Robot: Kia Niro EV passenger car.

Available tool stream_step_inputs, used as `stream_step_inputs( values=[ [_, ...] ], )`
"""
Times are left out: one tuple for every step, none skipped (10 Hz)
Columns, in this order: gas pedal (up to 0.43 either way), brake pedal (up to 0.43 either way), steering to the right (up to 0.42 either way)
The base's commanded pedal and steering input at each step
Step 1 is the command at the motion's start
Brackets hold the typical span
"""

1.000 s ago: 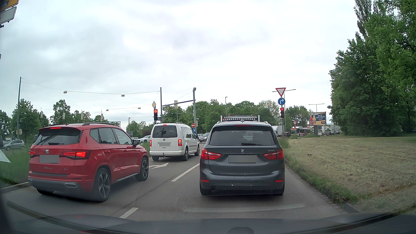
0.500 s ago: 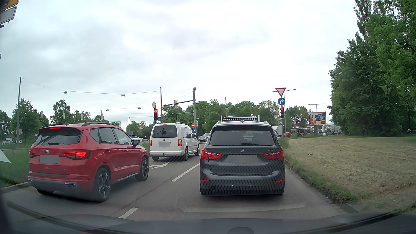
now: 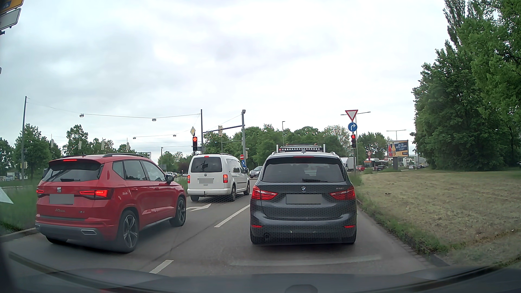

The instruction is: Follow the waypoints while adhering to traffic rules and regulations

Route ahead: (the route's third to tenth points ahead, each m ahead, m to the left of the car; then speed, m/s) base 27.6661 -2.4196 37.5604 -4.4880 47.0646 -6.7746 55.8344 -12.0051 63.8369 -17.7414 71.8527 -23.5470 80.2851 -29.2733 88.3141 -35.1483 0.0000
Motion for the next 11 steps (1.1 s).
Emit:
stream_step_inputs(
  values=[
    [0.0, 0.323, 0.022],
    [0.0, 0.305, 0.022],
    [0.0, 0.256, 0.022],
    [0.0, 0.25, 0.022],
    [0.0, 0.25, 0.022],
    [0.0, 0.268, 0.022],
    [0.0, 0.28, 0.022],
    [0.0, 0.299, 0.022],
    [0.0, 0.335, 0.022],
    [0.0, 0.366, 0.022],
    [0.0, 0.396, 0.022]
  ],
)
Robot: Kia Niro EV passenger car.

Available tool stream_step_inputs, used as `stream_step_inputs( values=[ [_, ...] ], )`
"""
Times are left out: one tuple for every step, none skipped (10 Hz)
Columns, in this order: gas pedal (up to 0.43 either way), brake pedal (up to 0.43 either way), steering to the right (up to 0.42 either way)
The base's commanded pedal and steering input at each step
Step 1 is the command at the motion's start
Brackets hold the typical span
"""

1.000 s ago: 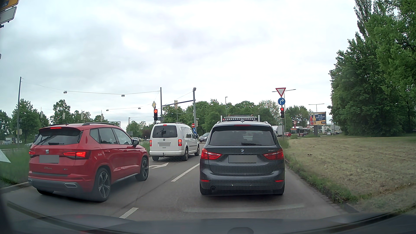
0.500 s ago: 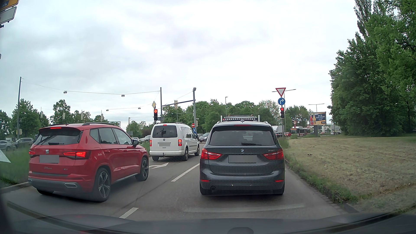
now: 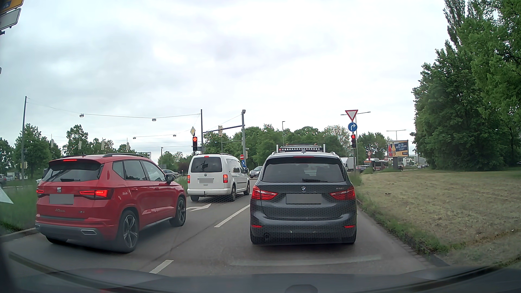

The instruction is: Follow the waypoints while adhering to traffic rules and regulations

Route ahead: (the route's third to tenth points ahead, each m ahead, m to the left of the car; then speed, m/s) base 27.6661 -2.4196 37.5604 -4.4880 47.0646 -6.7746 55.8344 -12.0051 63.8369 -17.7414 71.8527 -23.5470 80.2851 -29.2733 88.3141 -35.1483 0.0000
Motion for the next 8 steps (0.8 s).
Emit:
stream_step_inputs(
  values=[
    [0.0, 0.402, 0.022],
    [0.0, 0.402, 0.022],
    [0.0, 0.396, 0.022],
    [0.0, 0.396, 0.022],
    [0.0, 0.39, 0.022],
    [0.0, 0.384, 0.022],
    [0.0, 0.378, 0.022],
    [0.0, 0.378, 0.022]
  ],
)
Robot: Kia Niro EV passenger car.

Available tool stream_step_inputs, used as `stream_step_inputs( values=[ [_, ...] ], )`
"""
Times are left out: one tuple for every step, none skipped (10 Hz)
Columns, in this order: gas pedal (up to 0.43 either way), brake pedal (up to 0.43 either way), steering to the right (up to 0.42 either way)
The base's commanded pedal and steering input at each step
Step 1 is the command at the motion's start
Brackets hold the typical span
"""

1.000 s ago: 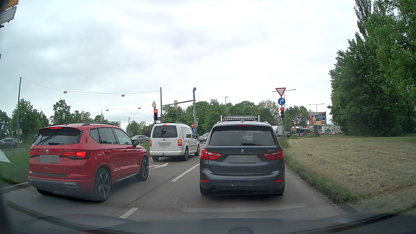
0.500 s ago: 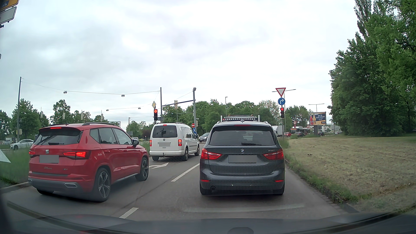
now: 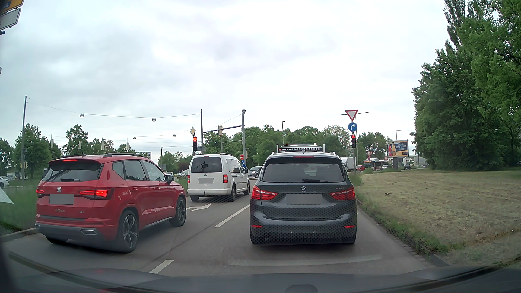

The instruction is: Follow the waypoints while adhering to traffic rules and regulations

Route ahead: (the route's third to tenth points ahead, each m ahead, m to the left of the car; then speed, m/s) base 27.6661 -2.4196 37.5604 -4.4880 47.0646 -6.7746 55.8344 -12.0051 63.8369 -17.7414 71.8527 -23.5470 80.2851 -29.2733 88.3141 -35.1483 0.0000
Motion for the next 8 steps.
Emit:
stream_step_inputs(
  values=[
    [0.0, 0.378, 0.022],
    [0.0, 0.378, 0.022],
    [0.0, 0.378, 0.022],
    [0.0, 0.378, 0.022],
    [0.0, 0.378, 0.022],
    [0.0, 0.378, 0.022],
    [0.0, 0.372, 0.022],
    [0.0, 0.372, 0.022]
  ],
)
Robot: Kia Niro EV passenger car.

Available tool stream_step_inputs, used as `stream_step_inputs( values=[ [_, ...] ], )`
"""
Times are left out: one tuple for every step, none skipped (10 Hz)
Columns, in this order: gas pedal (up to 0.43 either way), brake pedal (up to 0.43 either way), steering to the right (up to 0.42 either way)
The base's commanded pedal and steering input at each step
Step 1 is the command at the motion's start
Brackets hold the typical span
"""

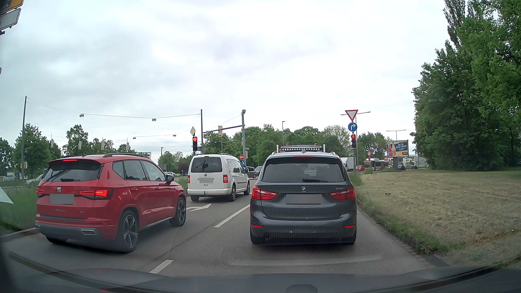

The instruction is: Follow the waypoints while adhering to traffic rules and regulations

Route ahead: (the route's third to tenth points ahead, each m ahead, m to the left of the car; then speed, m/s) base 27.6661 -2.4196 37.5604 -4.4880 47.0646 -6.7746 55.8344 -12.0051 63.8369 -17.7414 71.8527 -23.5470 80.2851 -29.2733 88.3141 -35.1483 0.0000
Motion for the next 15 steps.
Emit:
stream_step_inputs(
  values=[
    [0.0, 0.372, 0.022],
    [0.0, 0.378, 0.022],
    [0.0, 0.378, 0.022],
    [0.0, 0.372, 0.022],
    [0.0, 0.372, 0.022],
    [0.0, 0.372, 0.022],
    [0.0, 0.372, 0.022],
    [0.0, 0.372, 0.022],
    [0.0, 0.372, 0.022],
    [0.0, 0.378, 0.022],
    [0.0, 0.378, 0.022],
    [0.0, 0.378, 0.022],
    [0.0, 0.372, 0.022],
    [0.0, 0.372, 0.022],
    [0.0, 0.378, 0.022]
  ],
)
